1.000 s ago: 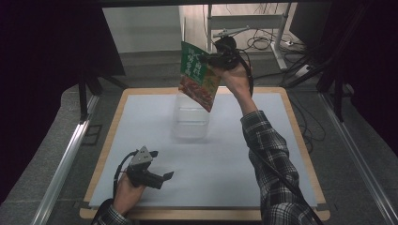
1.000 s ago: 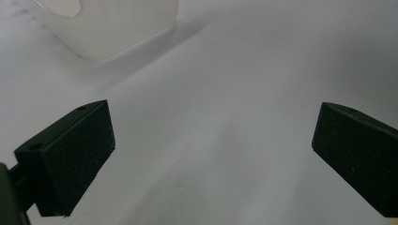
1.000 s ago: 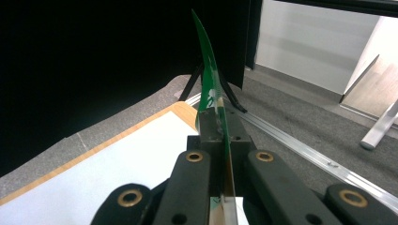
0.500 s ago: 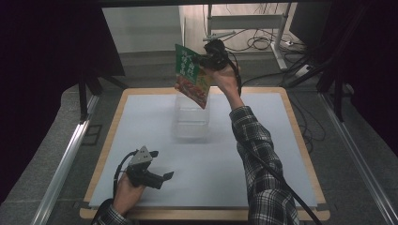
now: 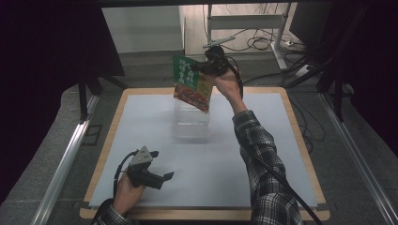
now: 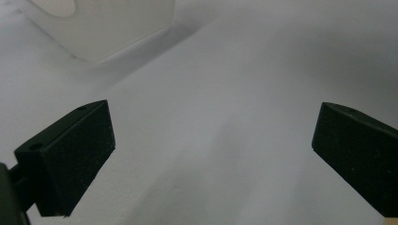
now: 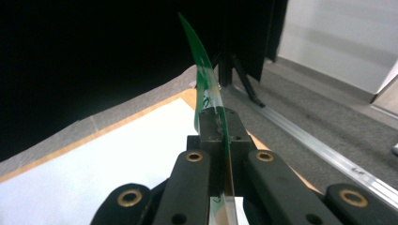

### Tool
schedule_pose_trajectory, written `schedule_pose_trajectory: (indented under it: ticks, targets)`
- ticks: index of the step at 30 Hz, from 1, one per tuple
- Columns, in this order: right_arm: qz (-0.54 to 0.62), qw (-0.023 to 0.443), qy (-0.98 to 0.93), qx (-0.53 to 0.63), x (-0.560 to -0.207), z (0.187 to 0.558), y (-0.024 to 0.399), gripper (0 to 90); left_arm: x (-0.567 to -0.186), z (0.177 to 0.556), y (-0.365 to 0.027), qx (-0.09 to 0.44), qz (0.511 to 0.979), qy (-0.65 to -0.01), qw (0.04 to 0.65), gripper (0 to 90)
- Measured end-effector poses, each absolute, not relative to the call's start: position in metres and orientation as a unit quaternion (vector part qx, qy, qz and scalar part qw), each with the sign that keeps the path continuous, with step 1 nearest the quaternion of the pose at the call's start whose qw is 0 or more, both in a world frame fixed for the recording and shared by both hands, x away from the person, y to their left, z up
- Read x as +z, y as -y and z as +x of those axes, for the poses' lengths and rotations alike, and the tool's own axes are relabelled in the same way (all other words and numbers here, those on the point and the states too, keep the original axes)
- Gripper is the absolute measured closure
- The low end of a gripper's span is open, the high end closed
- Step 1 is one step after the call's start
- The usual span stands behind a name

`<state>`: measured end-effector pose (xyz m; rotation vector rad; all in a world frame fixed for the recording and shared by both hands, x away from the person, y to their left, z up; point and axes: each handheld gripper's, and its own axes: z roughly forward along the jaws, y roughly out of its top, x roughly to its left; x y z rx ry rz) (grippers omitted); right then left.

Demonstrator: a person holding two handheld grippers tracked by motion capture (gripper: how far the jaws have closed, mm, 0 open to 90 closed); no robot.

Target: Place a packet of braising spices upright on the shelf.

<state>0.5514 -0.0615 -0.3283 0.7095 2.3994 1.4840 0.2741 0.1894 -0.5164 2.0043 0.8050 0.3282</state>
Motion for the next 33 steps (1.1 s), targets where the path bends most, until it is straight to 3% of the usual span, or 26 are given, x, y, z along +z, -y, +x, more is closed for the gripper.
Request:
schedule_pose_trajectory:
  ticks: [21, 25, 26, 28, 33]
  targets:
    - [0.264, 0.115, -0.838, 0.464, -0.355, 0.559, 0.044, 88.2, -0.517, 0.274, -0.186, 0.131, 0.82, -0.324, 0.453, 0.0]
    - [0.27, 0.12, -0.841, 0.453, -0.358, 0.559, 0.041, 82.9, -0.517, 0.274, -0.187, 0.132, 0.819, -0.325, 0.454, 0.0]
    - [0.272, 0.122, -0.844, 0.447, -0.36, 0.56, 0.04, 76.7, -0.517, 0.274, -0.187, 0.131, 0.818, -0.326, 0.455, 0.0]
    - [0.27, 0.129, -0.844, 0.445, -0.362, 0.56, 0.04, 72.8, -0.517, 0.274, -0.187, 0.131, 0.819, -0.326, 0.454, 0.0]
    - [0.27, 0.132, -0.843, 0.446, -0.362, 0.559, 0.042, 67.0, -0.518, 0.274, -0.186, 0.13, 0.819, -0.326, 0.454, 0.0]
